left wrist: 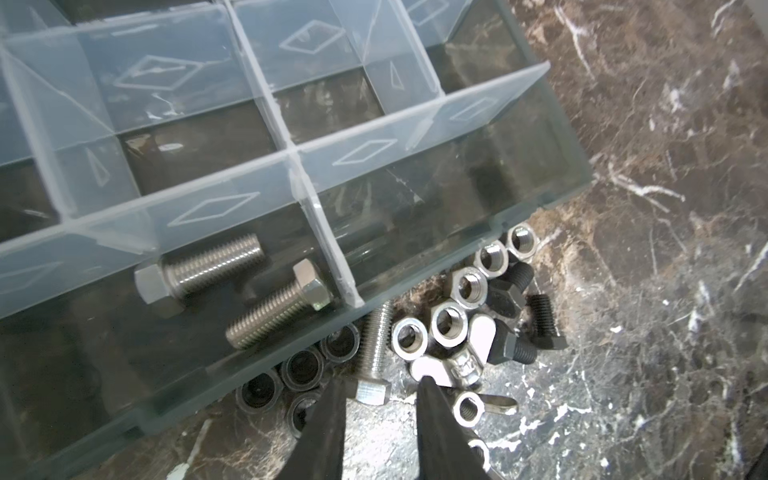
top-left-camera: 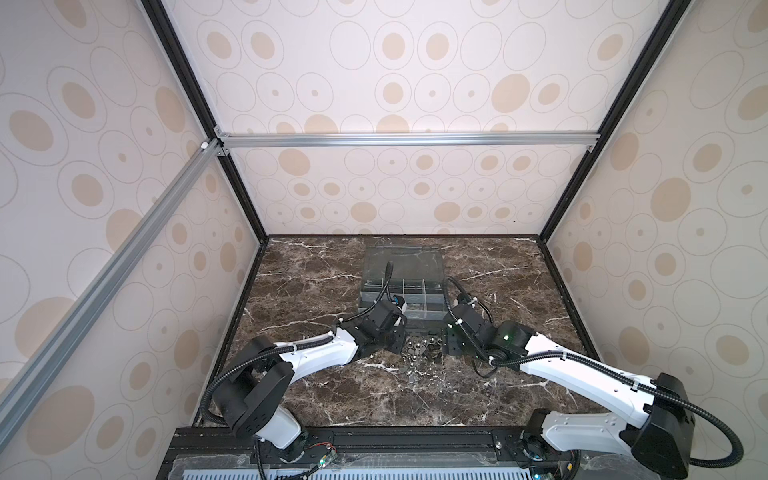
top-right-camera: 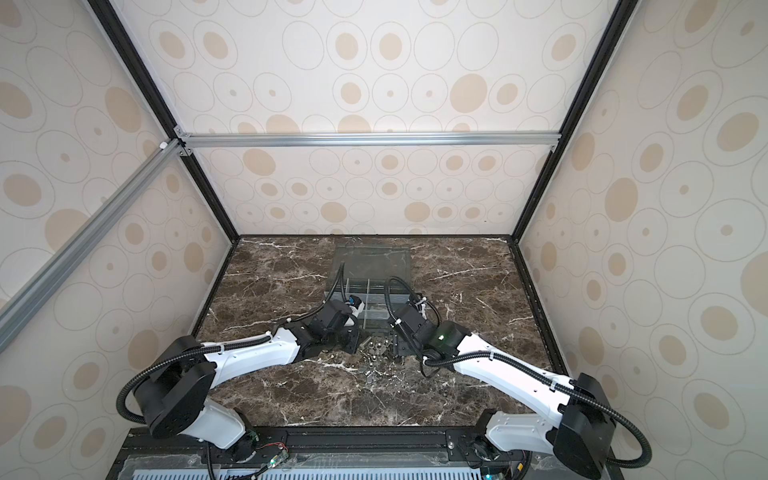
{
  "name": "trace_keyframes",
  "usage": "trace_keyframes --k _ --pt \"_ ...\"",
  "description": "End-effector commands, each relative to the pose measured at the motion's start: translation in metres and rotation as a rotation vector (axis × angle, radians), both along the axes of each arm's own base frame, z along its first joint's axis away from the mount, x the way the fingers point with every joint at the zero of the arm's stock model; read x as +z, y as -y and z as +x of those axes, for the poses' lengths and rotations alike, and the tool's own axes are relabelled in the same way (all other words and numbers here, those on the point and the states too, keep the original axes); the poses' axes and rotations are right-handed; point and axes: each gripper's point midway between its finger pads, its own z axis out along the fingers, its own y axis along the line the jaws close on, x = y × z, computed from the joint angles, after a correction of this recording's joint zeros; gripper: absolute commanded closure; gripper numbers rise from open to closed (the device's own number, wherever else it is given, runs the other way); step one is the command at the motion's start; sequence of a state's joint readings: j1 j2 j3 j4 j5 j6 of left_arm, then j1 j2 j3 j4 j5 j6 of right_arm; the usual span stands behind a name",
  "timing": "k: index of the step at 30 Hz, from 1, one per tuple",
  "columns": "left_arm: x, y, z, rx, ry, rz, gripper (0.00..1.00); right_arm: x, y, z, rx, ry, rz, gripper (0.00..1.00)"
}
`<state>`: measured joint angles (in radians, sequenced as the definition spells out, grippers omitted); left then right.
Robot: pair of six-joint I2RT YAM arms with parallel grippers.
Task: Sort the screws and nuts into containers
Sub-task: 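Move the right gripper back over the pile while the left approaches a steel bolt, then lower the left gripper around the upright steel bolt and close on it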
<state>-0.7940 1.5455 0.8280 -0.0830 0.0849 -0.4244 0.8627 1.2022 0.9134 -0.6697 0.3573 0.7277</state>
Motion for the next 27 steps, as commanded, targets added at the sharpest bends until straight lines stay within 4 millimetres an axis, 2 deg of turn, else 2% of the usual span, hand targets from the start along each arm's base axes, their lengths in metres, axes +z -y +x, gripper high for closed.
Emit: trace_keyframes --k 1,7,20,27 --pt "0.0 0.005 0.0 -0.043 0.008 0.055 0.7 -0.001 0.012 -0.004 -0.043 0.001 -0.013 0.25" --pt "-0.014 0.003 0.0 -0.034 -0.016 0.112 0.71 -0.002 0.016 -0.007 -0.052 -0.004 -0.016 0.25" --pt "-0.024 0.007 0.007 -0.049 -0.012 0.175 0.73 -0.009 0.019 -0.011 -0.065 -0.024 -0.007 0.25" --pt "-0.034 0.002 -0.002 -0.059 -0.037 0.192 0.76 -0.011 0.02 -0.013 -0.07 -0.029 0.003 0.25"
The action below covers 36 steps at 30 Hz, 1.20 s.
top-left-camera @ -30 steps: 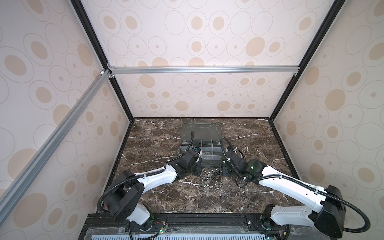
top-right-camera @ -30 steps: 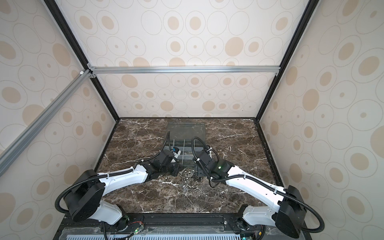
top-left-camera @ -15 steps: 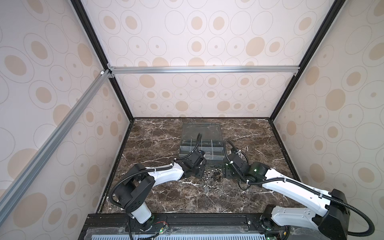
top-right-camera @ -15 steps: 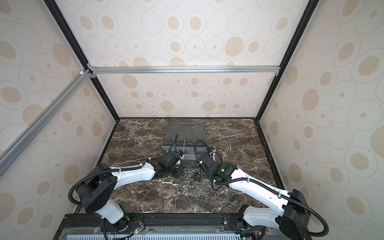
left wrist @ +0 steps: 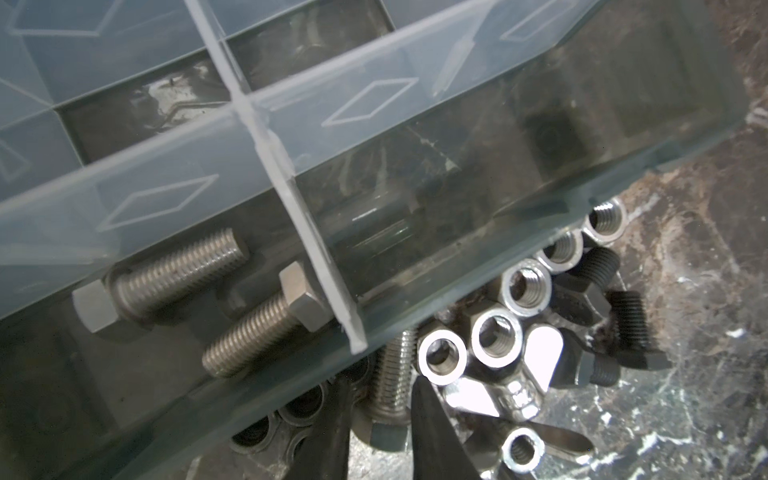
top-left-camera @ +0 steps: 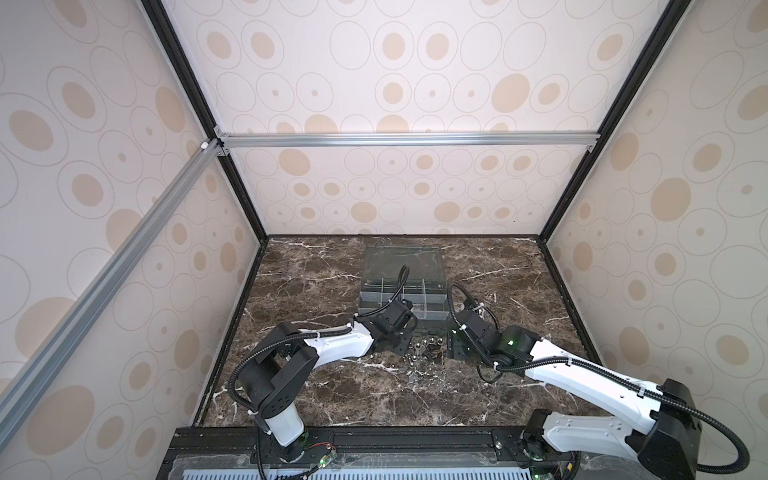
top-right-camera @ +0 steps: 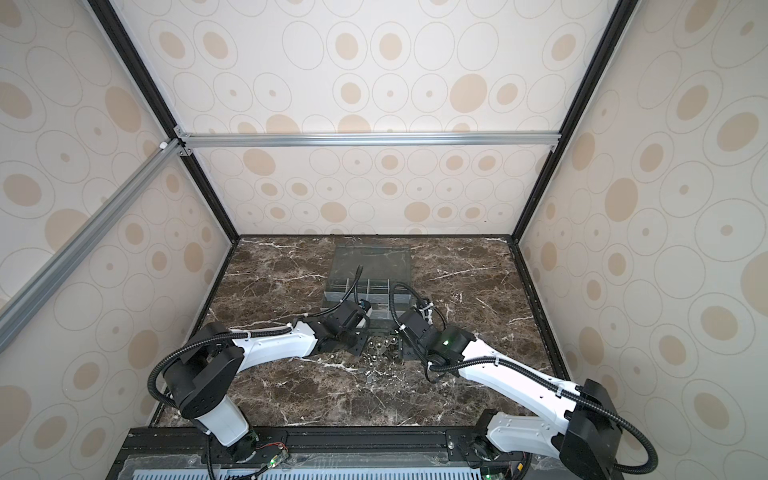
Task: Sort the screws and nuts into containers
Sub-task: 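Lower the left gripper around the upright steel bolt and close on it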
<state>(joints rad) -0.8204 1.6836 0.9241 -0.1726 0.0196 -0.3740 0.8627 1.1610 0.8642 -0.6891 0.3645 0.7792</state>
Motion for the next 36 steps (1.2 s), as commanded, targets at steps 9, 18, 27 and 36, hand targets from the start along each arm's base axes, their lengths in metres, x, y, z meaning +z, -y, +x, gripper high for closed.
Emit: trace_keyframes --k 9,18,27,36 --pt "-0.011 -0.018 -0.025 -0.022 -0.031 0.059 0.78 -0.004 0.006 -0.005 -0.026 -0.019 0.008 0.25" --pt "-0.006 -0.044 -0.049 0.003 -0.046 0.06 0.78 -0.01 0.005 -0.009 -0.029 -0.036 0.02 0.25" --pt "0.01 -0.053 -0.054 0.022 -0.015 0.031 0.76 -0.015 0.006 -0.014 -0.033 -0.053 0.037 0.25" --pt "0.014 -0.038 -0.037 -0.034 -0.001 0.093 0.76 -0.013 0.009 -0.017 -0.041 -0.048 0.048 0.25"
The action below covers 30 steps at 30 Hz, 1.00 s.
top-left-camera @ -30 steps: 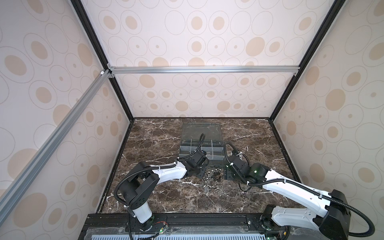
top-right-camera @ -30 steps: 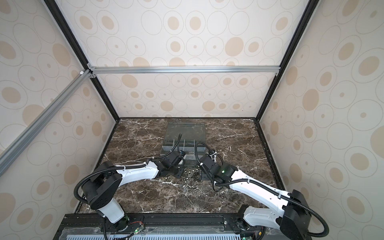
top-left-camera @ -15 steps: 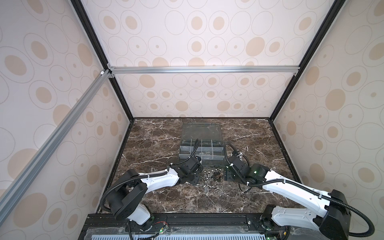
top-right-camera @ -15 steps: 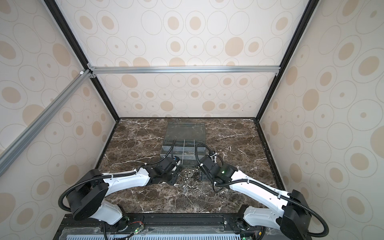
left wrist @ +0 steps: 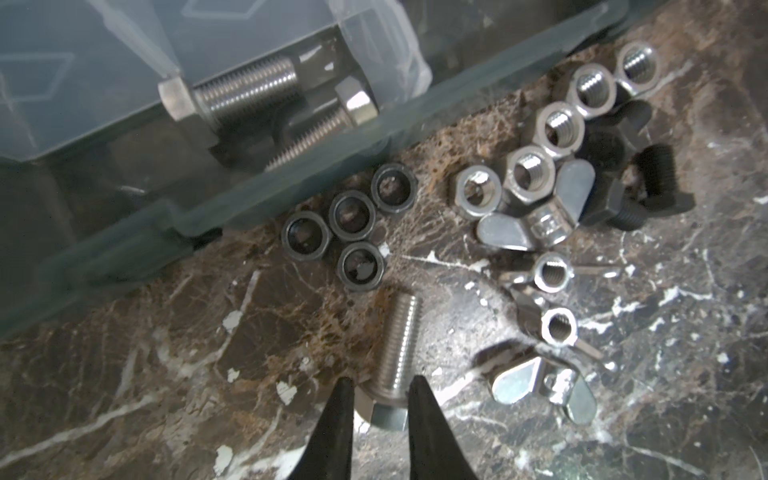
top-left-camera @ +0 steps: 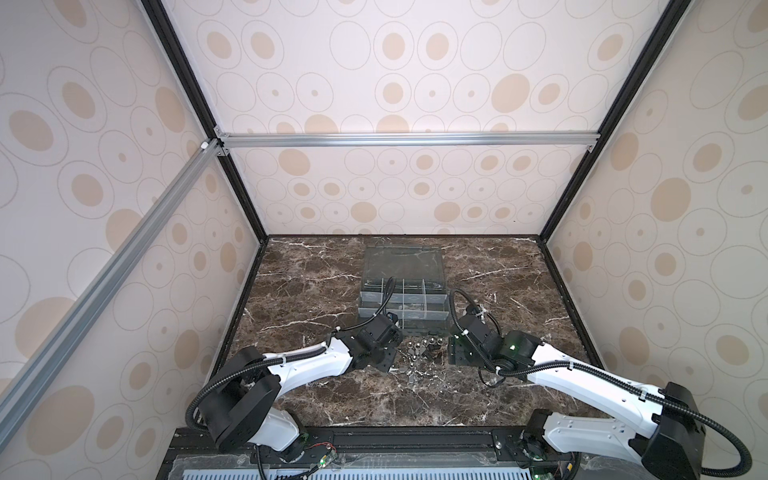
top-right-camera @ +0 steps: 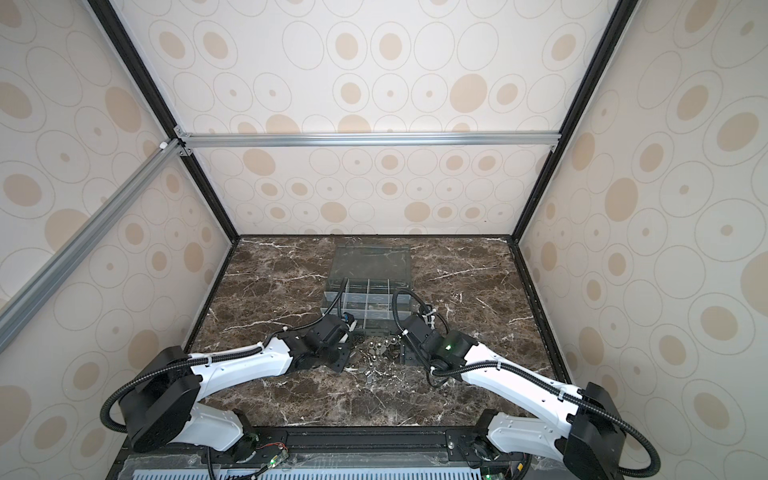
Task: Sort the screws and nuts into containers
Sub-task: 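Lower the left gripper around the upright steel bolt and close on it, then lift the bolt with the left gripper and carry it over the front compartment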
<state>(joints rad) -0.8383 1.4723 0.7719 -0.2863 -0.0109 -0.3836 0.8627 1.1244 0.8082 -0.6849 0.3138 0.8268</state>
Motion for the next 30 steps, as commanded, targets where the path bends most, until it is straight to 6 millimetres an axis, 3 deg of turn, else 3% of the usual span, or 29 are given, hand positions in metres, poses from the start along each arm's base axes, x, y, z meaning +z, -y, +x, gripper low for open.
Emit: trace_keyframes --k 1,23,30 --pt "0.007 0.006 0.006 -0.049 0.019 0.044 0.75 0.001 0.007 -0.003 -0.029 0.004 0.005 0.25" --pt "-0.022 0.013 0.004 -0.109 -0.056 0.143 0.71 -0.004 0.015 -0.008 -0.03 0.014 0.003 0.24" --pt "-0.031 0.014 0.001 -0.114 -0.069 0.167 0.78 -0.007 0.017 -0.01 -0.03 0.012 0.0 0.24"
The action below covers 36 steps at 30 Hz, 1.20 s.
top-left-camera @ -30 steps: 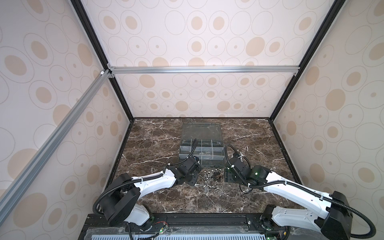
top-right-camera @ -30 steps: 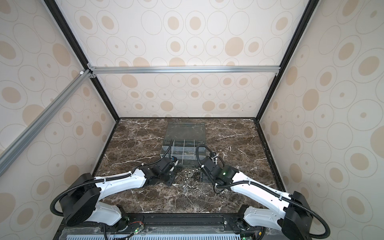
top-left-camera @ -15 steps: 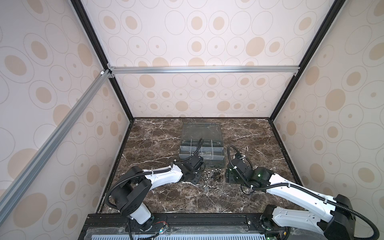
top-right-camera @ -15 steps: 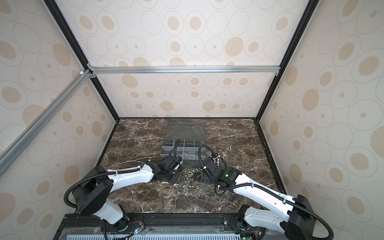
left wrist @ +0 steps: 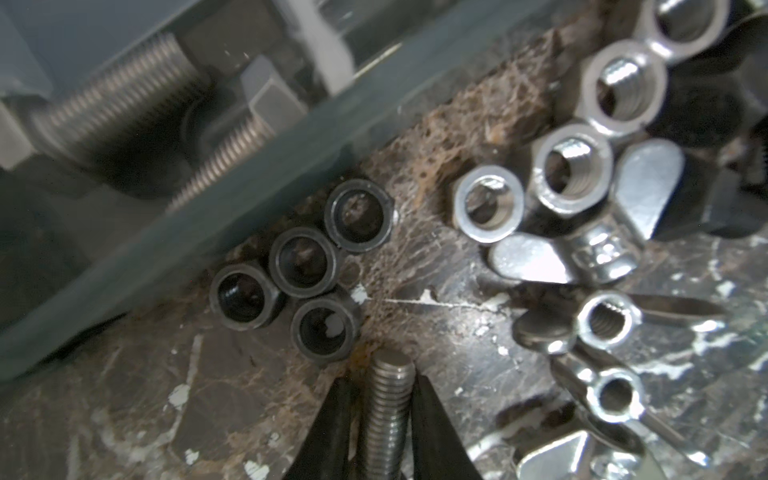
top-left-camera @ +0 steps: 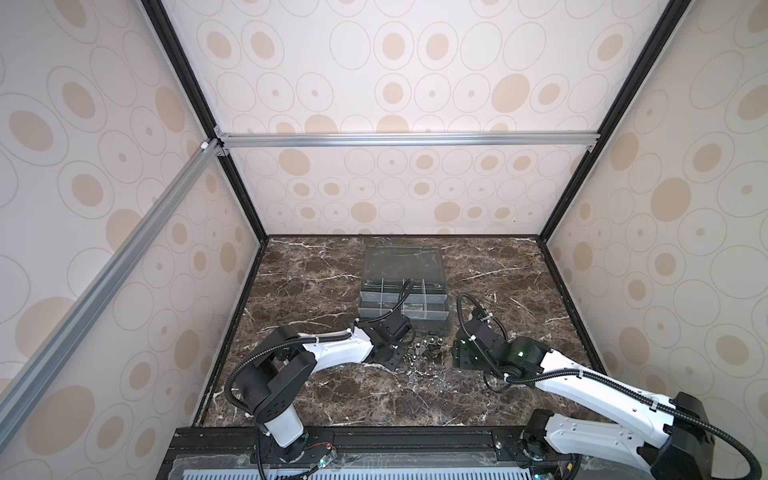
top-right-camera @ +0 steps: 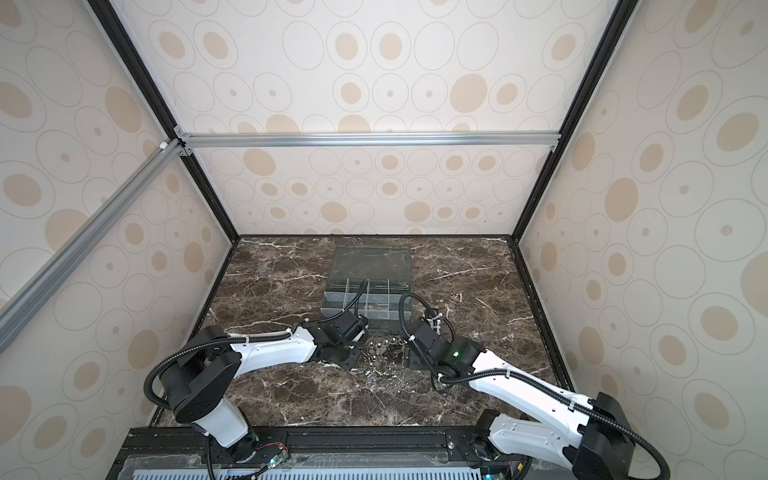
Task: Sort the screws and nuts into containers
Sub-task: 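Lift the bolt with the left gripper and carry it over the front compartment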
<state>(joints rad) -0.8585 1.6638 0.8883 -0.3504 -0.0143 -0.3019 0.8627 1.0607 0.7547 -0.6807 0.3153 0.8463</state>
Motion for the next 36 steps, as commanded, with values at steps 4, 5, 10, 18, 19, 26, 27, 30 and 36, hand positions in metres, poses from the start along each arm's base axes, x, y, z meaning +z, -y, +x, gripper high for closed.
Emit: trace_keyframes --k 4,5,10,18,19,26,27,30,36 --pt "-0.002 0.0 -0.003 -0.015 -0.002 0.036 0.83 -0.005 0.01 -0.003 -0.015 0.006 -0.024 0.24" --pt "-0.001 0.0 -0.003 -0.012 0.001 0.034 0.84 -0.005 0.01 -0.003 -0.015 0.007 -0.024 0.24" --pt "0.004 -0.002 -0.003 0.007 0.015 0.016 0.89 -0.002 0.01 -0.002 -0.008 0.017 -0.031 0.24" --pt "0.068 0.0 0.018 0.034 0.196 -0.069 0.92 0.001 0.013 -0.001 -0.009 0.028 -0.038 0.24" --pt "0.08 0.0 0.023 0.027 0.237 -0.071 0.92 0.002 0.013 -0.001 -0.008 0.031 -0.039 0.24" --pt "0.126 -0.008 0.064 -0.033 0.432 0.071 0.91 0.009 0.013 0.003 -0.01 0.051 -0.051 0.24" --pt "0.129 -0.008 0.07 -0.044 0.451 0.093 0.91 0.01 0.014 0.003 -0.011 0.052 -0.054 0.24" --pt "0.133 -0.005 0.085 -0.08 0.493 0.134 0.91 0.009 0.013 0.003 -0.015 0.046 -0.046 0.24" --pt "0.119 0.003 0.106 -0.118 0.474 0.135 0.92 0.009 0.014 -0.001 -0.027 0.027 -0.038 0.24"
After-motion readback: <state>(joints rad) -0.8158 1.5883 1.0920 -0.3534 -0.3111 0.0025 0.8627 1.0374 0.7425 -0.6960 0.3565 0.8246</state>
